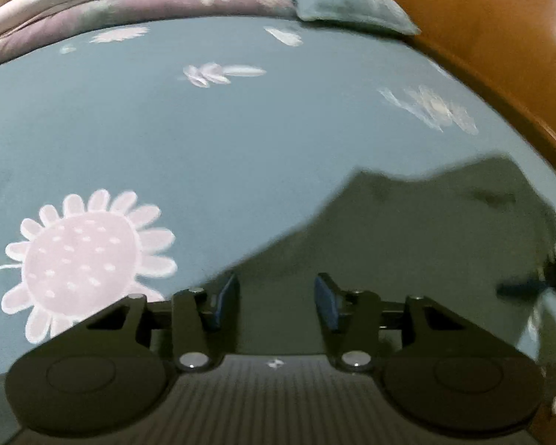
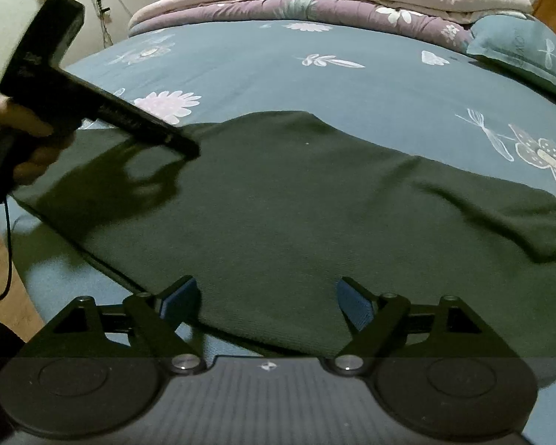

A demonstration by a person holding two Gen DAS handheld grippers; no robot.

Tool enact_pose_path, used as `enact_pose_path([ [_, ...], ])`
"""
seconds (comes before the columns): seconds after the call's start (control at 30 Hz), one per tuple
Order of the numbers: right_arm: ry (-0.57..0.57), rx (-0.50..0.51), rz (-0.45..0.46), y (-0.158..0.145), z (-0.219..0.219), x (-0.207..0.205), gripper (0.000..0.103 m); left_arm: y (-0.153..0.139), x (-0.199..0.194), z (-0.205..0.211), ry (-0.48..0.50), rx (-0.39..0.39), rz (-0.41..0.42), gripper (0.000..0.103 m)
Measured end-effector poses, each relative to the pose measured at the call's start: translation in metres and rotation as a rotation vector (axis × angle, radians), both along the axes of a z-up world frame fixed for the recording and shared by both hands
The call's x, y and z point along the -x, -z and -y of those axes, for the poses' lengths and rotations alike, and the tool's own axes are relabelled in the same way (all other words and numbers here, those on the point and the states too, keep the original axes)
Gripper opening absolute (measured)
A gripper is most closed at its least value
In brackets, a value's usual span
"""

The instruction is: Fold clothes

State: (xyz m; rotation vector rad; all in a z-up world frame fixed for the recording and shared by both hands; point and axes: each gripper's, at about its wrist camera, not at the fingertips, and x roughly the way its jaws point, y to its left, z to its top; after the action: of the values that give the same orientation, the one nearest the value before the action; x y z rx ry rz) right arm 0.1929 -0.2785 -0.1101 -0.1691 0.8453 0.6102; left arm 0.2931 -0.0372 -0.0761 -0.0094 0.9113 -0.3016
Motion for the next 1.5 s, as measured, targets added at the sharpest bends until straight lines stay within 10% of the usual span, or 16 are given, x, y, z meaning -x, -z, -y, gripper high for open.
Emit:
enact_pose_path([
  [0.27,0.167,-0.012,0.039,-0.011,0.039,-0.005,0.087,-0.012,0.000,0.045,0.176,0.086,0.018,0.053],
  [0.53,0.183,0.016,0.020,0.005,0.048,-0.005,0.099,-0.005,-0.031,0.055,0.040,0.033,0.029,0.048],
  [0.8,0.184,-0.009,0.004,0.006,0.050,-0.006,0.103,-0.035,0.018,0.034,0.093,0.015,-0.001,0.052],
  [1.0,0.174,-0.019,-0.024,0.004,0.051,-0.010,0.103,-0.041,0.078,0.020,0.118,-0.238,-0.035,0.053],
  [1.5,0.105,0.062,-0.030,0.005,0.040,-0.018,0.103,-0.024,0.118,-0.001,-0.102,-0.139,-0.075,0.058],
])
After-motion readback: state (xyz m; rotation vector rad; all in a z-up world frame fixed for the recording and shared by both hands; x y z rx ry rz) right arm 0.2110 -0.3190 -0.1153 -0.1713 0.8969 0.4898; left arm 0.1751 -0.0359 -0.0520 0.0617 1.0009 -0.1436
